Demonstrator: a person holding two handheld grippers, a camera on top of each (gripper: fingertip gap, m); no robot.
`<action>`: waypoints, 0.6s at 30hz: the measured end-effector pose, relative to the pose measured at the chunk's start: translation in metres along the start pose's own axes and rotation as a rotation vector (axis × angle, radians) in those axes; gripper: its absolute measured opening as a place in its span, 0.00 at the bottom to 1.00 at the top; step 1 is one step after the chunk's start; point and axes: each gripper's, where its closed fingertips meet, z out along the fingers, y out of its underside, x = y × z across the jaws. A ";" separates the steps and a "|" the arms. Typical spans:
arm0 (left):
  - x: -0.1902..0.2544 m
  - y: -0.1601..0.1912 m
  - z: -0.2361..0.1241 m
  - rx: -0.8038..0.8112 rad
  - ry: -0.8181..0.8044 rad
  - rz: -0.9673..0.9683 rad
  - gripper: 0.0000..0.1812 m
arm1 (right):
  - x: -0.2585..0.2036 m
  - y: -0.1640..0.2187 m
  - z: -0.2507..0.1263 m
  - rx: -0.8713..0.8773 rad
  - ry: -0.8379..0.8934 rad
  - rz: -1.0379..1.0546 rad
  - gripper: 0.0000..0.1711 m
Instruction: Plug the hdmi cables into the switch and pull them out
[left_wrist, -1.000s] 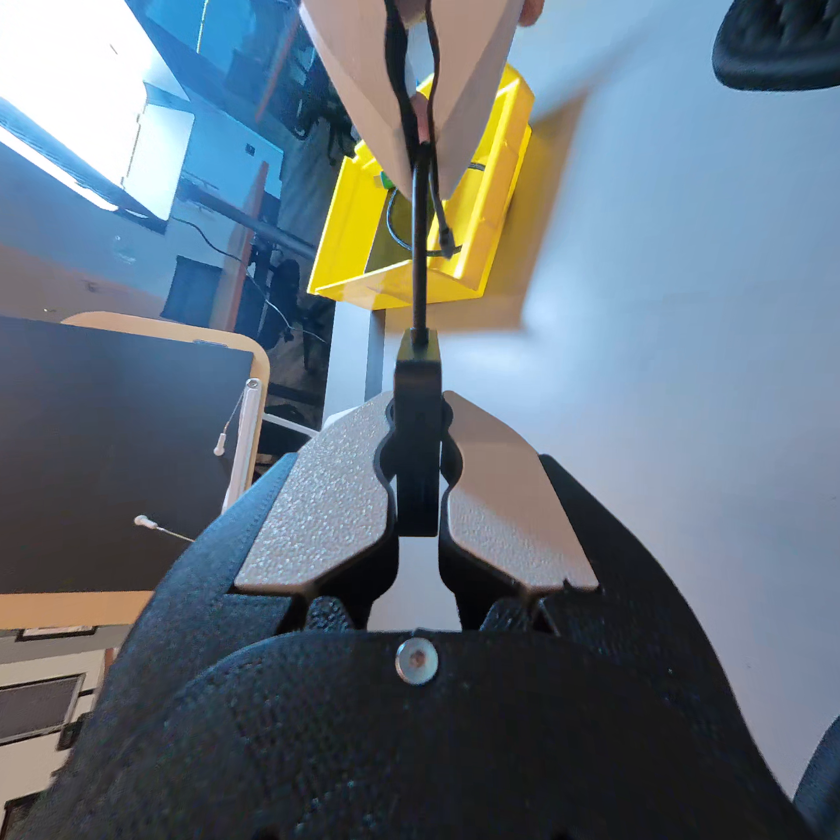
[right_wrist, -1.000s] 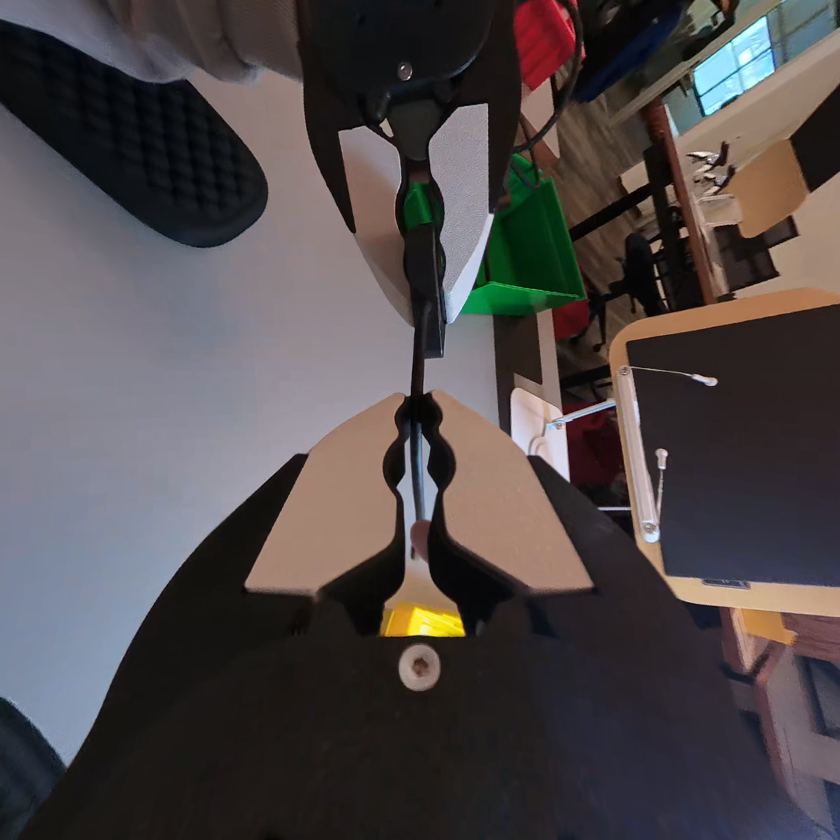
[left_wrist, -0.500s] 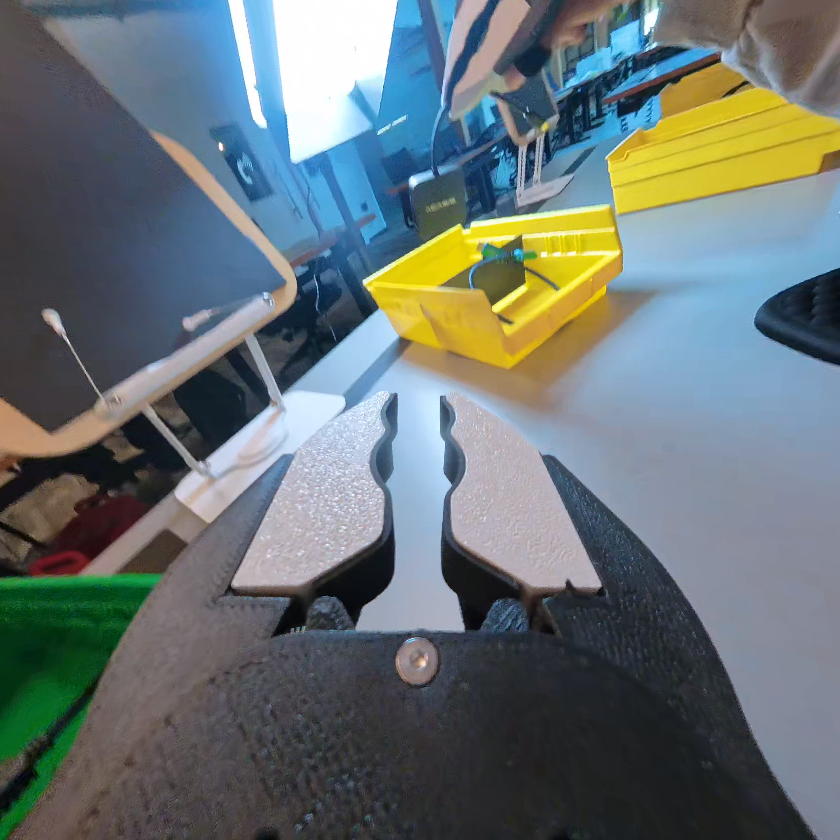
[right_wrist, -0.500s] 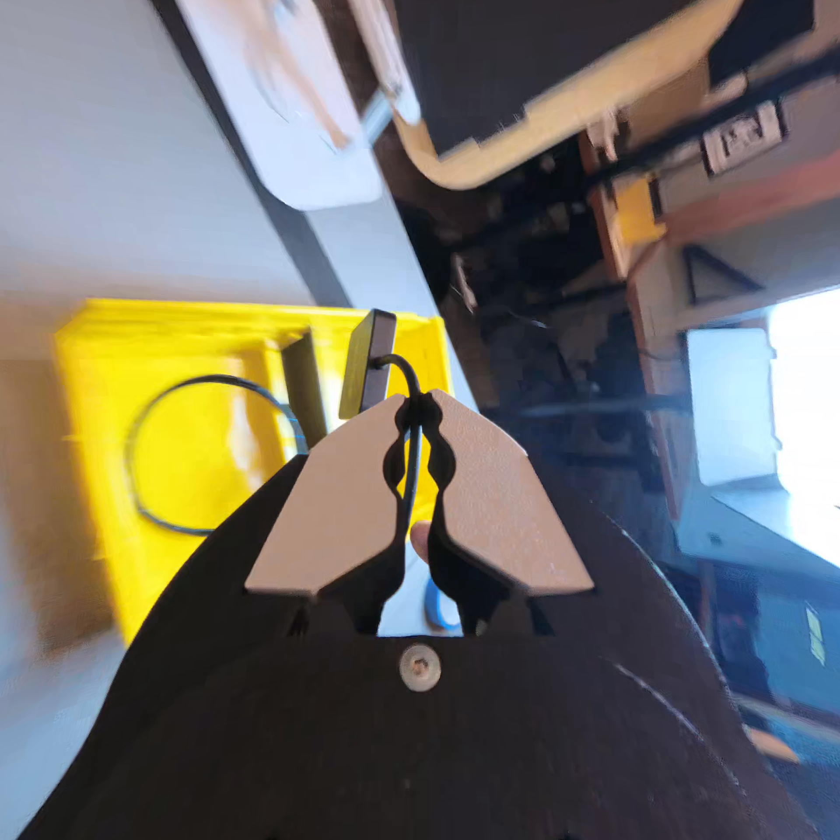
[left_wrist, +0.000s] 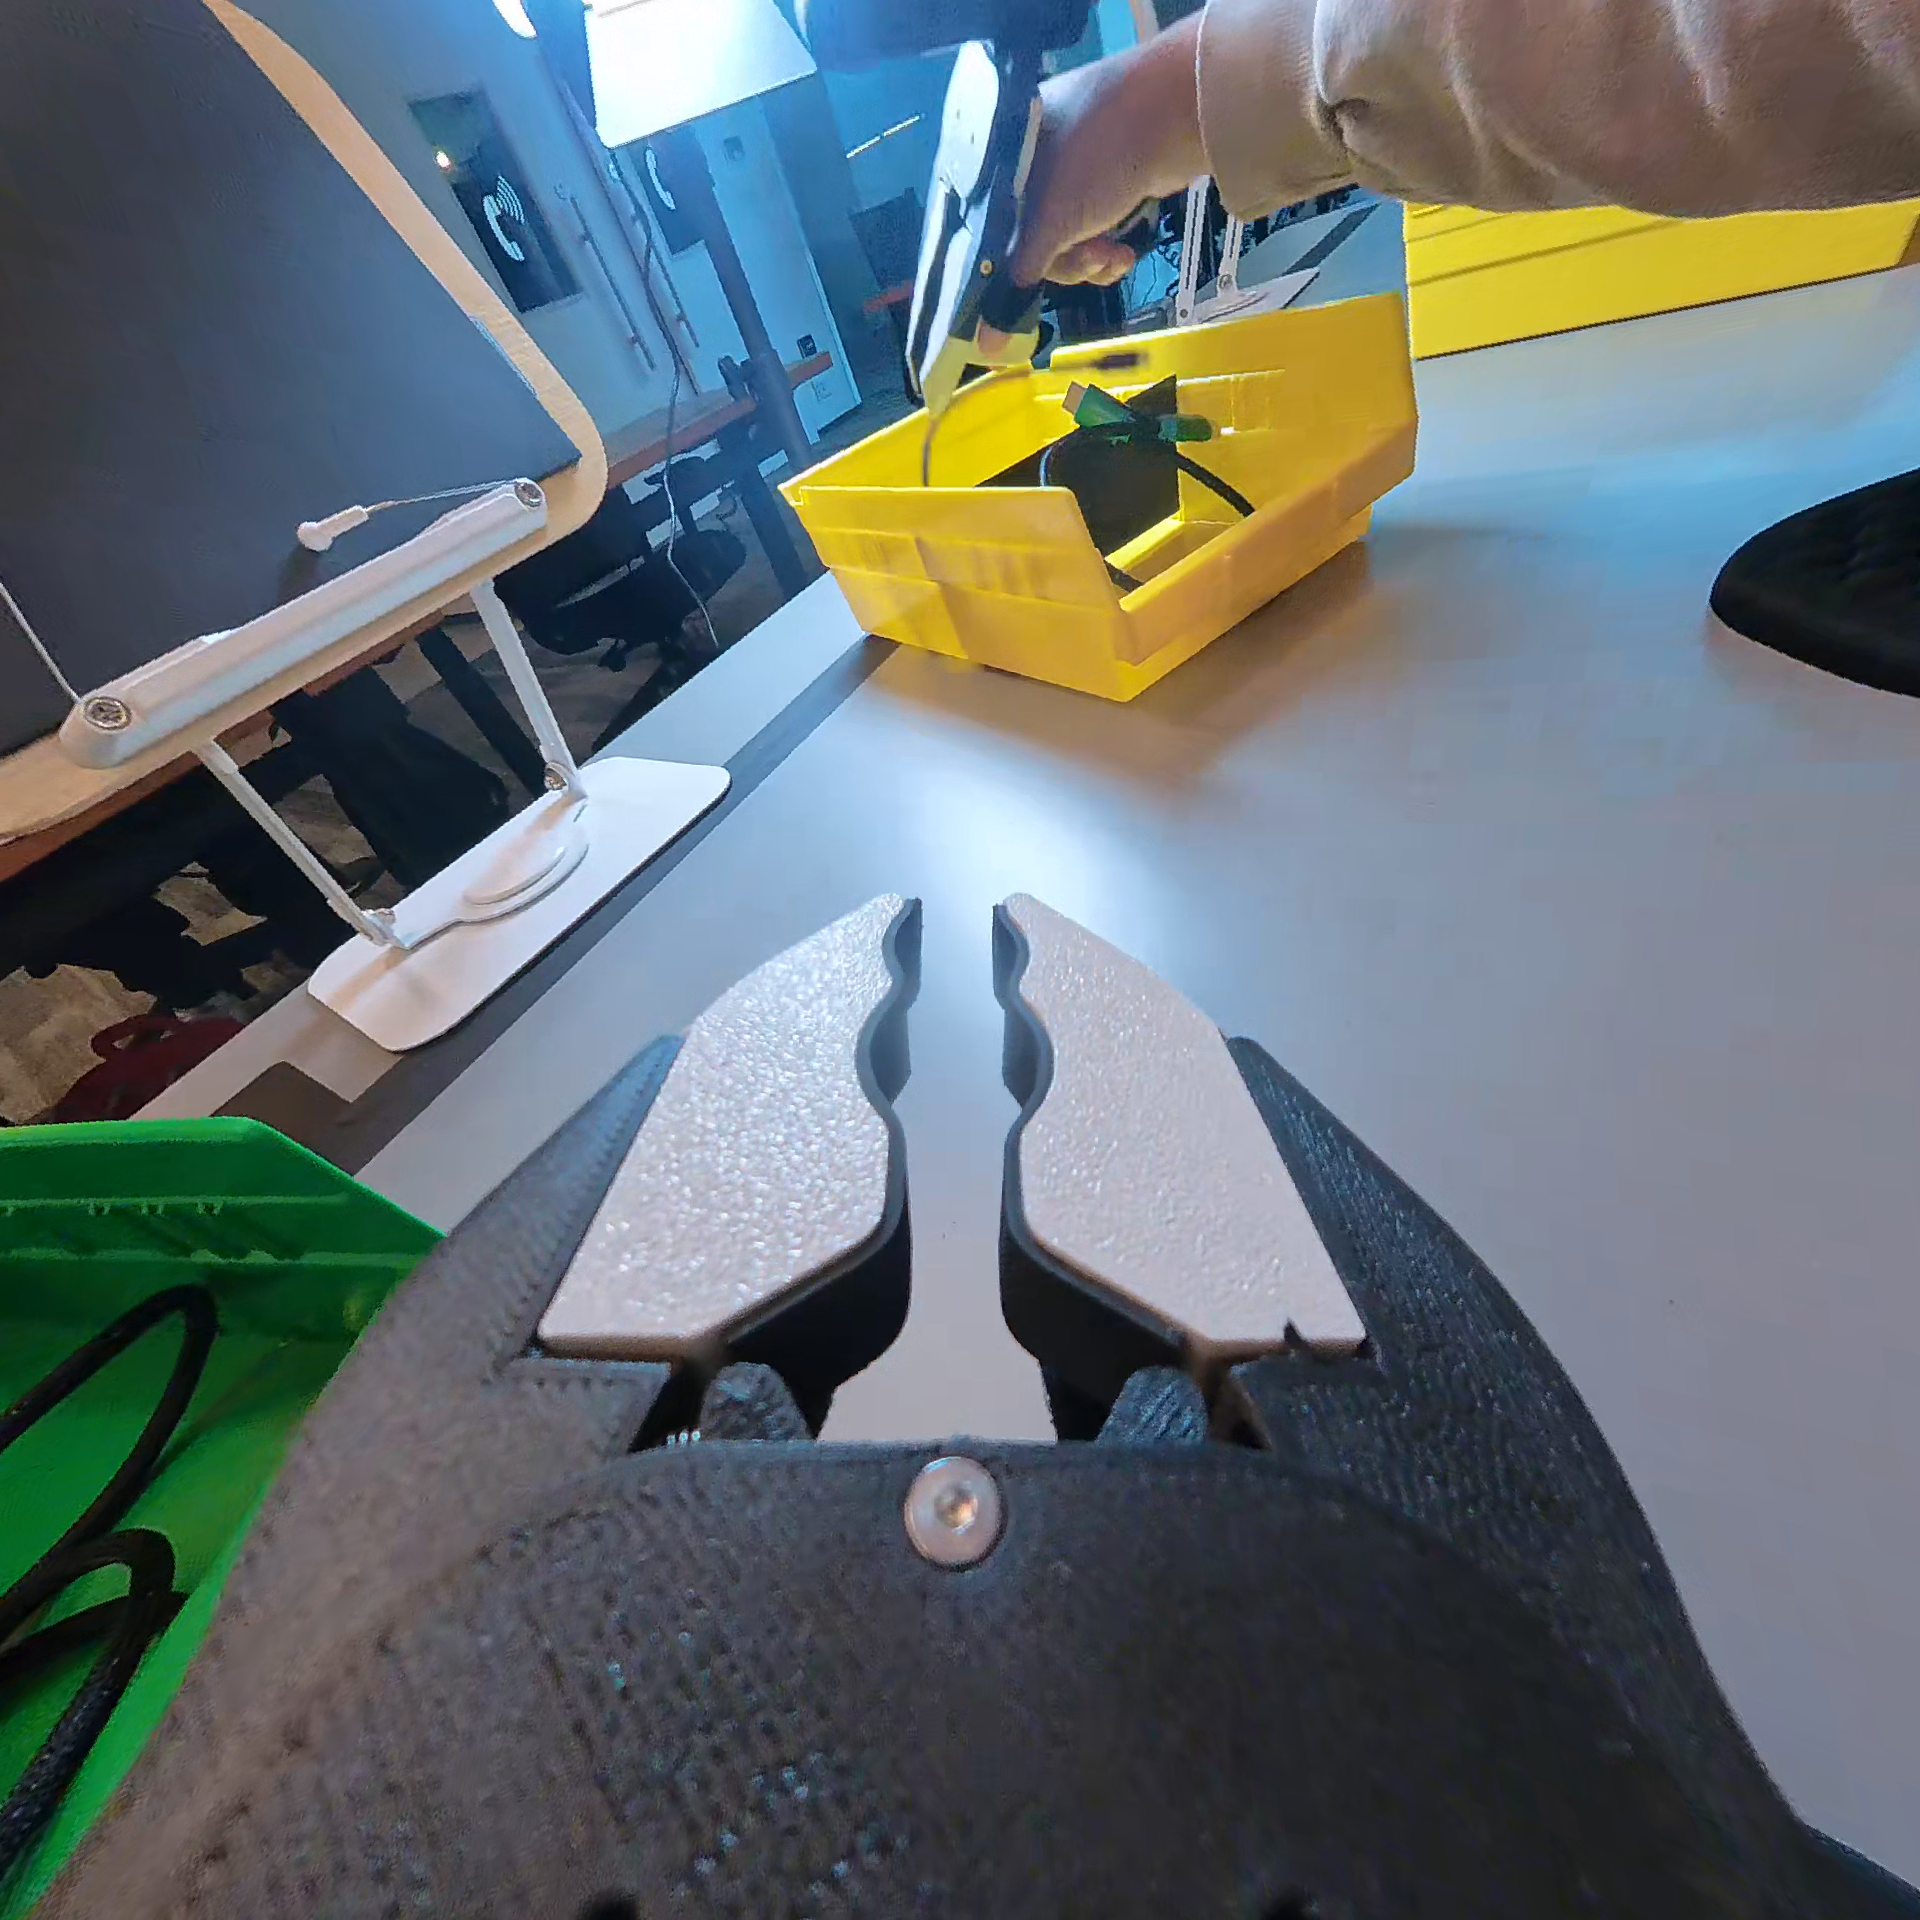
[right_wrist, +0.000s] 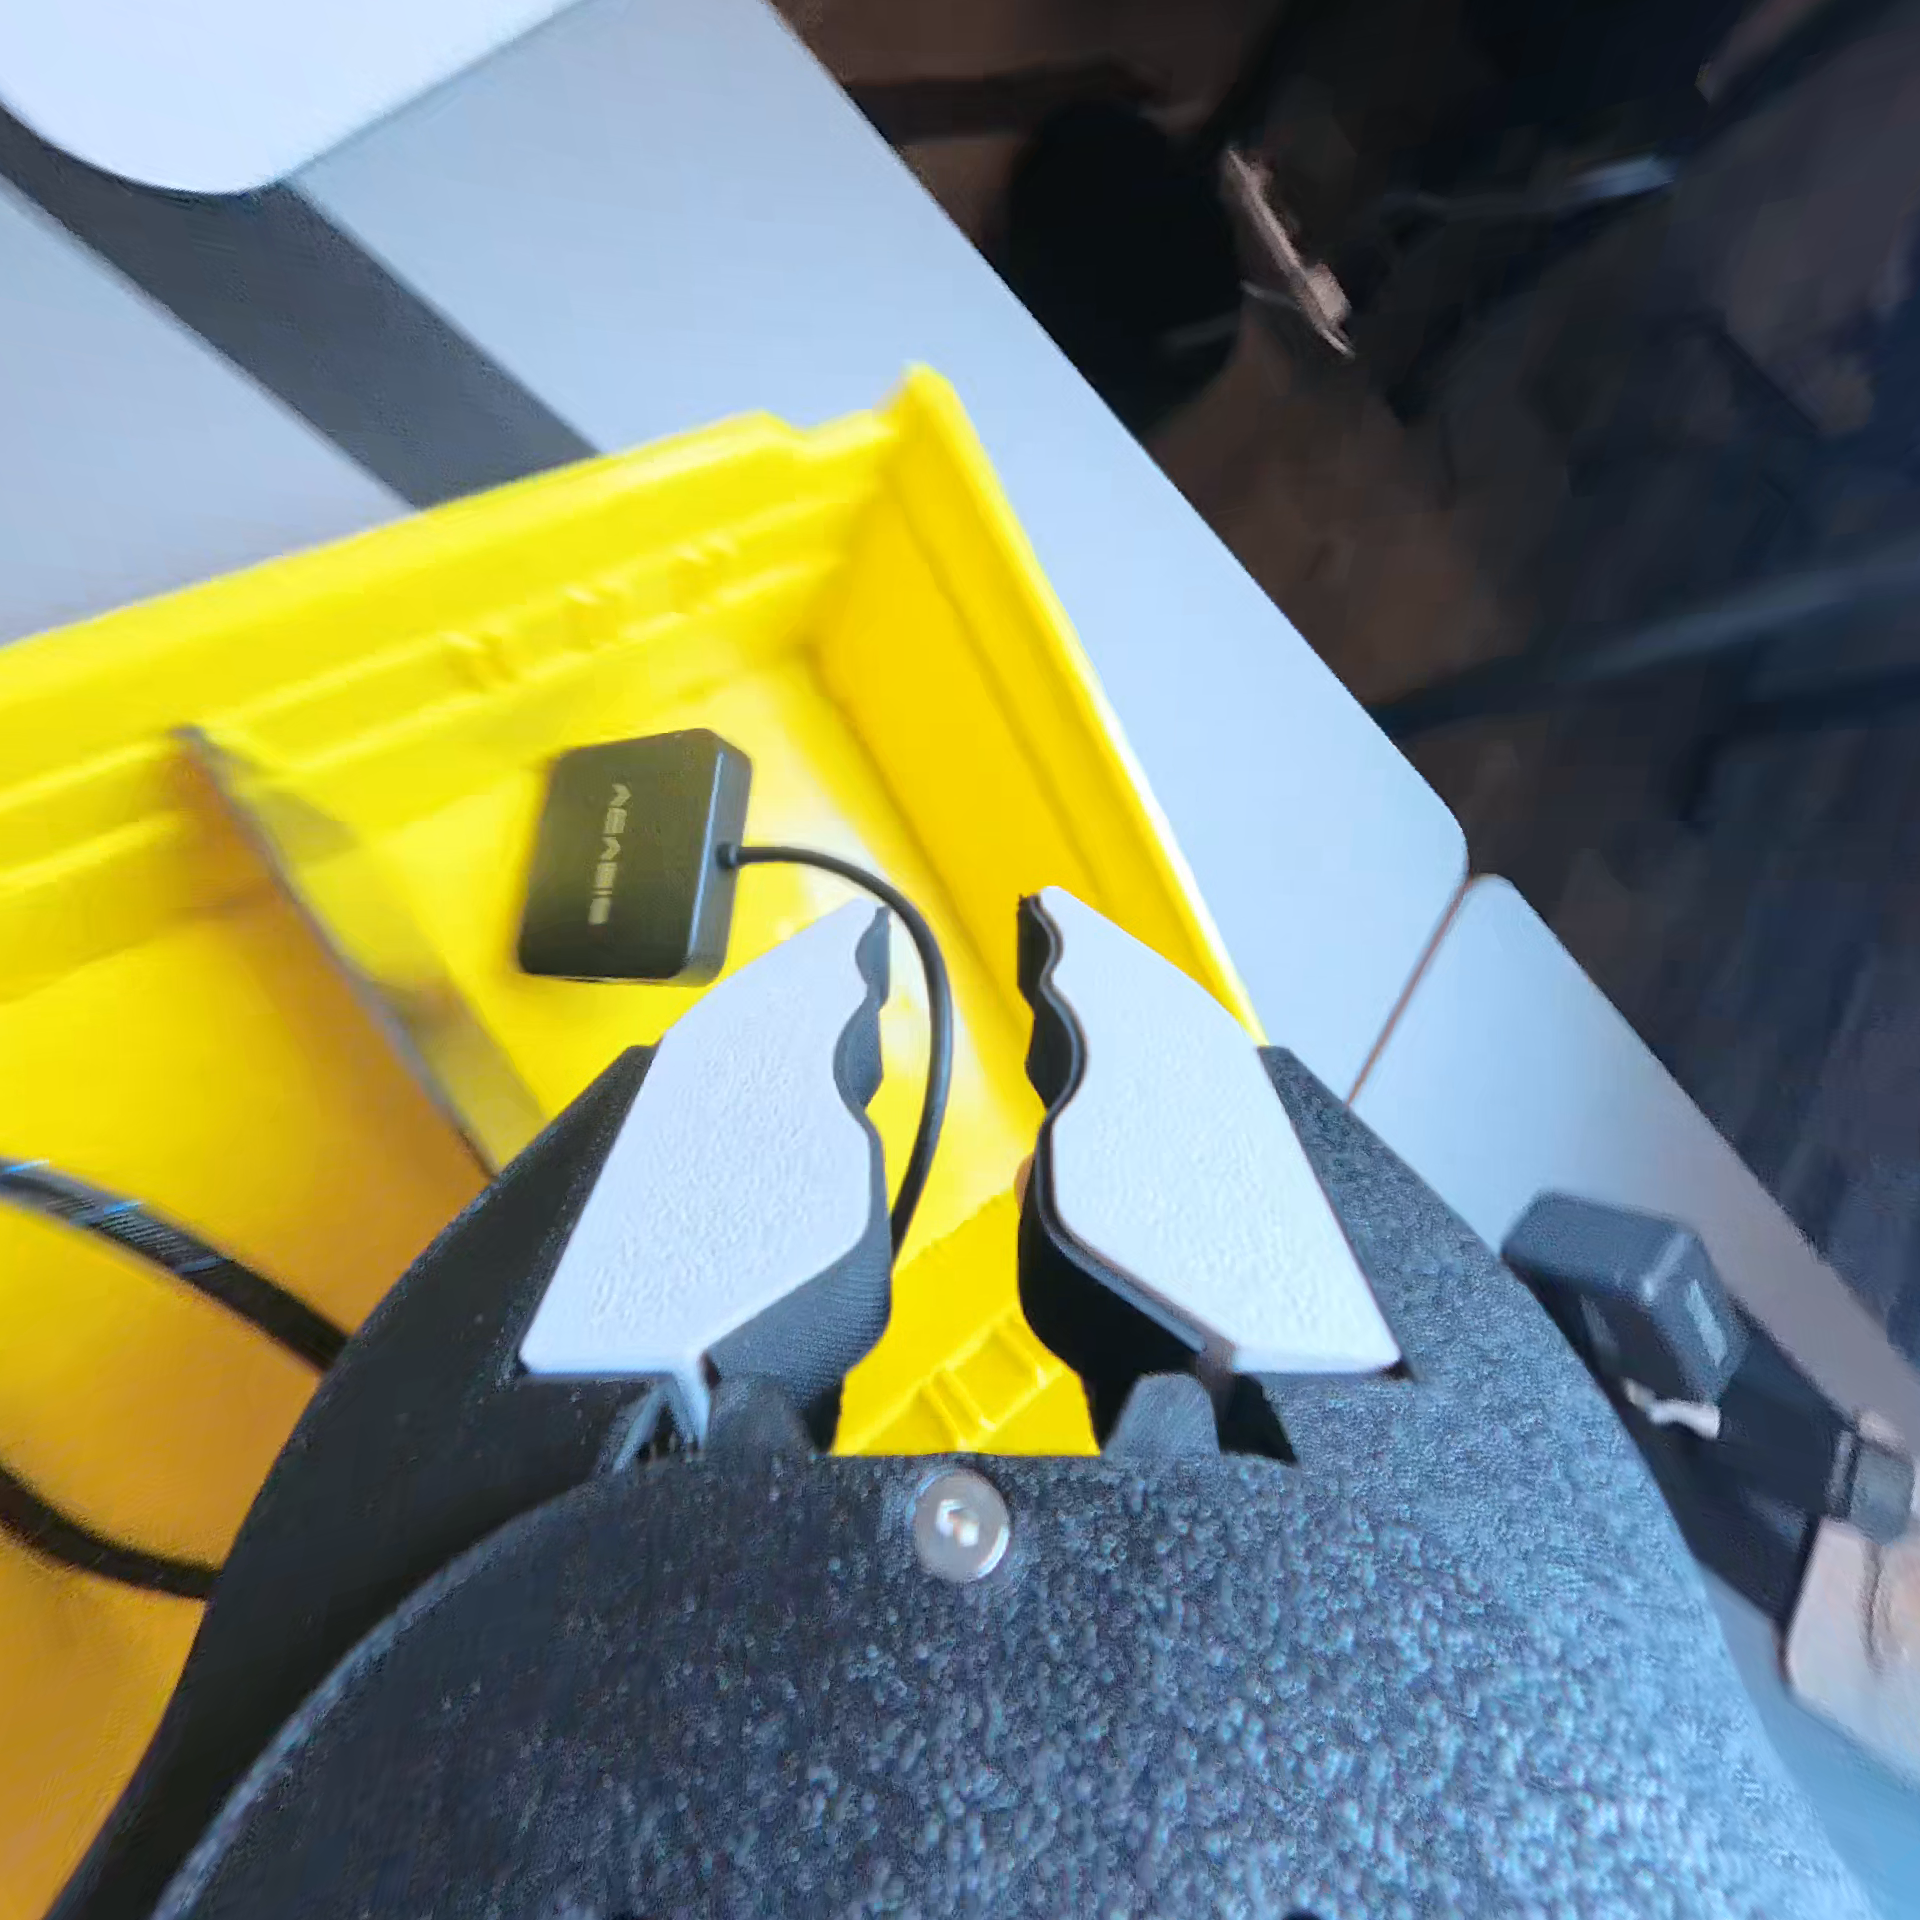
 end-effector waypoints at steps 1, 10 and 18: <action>0.000 0.000 0.000 0.000 0.001 -0.005 0.07 | 0.012 0.008 0.003 -0.006 0.043 0.042 0.16; -0.008 0.009 0.004 -0.028 -0.031 -0.041 0.07 | 0.029 -0.001 -0.045 0.269 0.313 0.092 0.20; -0.012 0.006 0.003 -0.025 -0.076 -0.056 0.03 | -0.079 -0.021 -0.114 0.610 0.161 0.272 0.19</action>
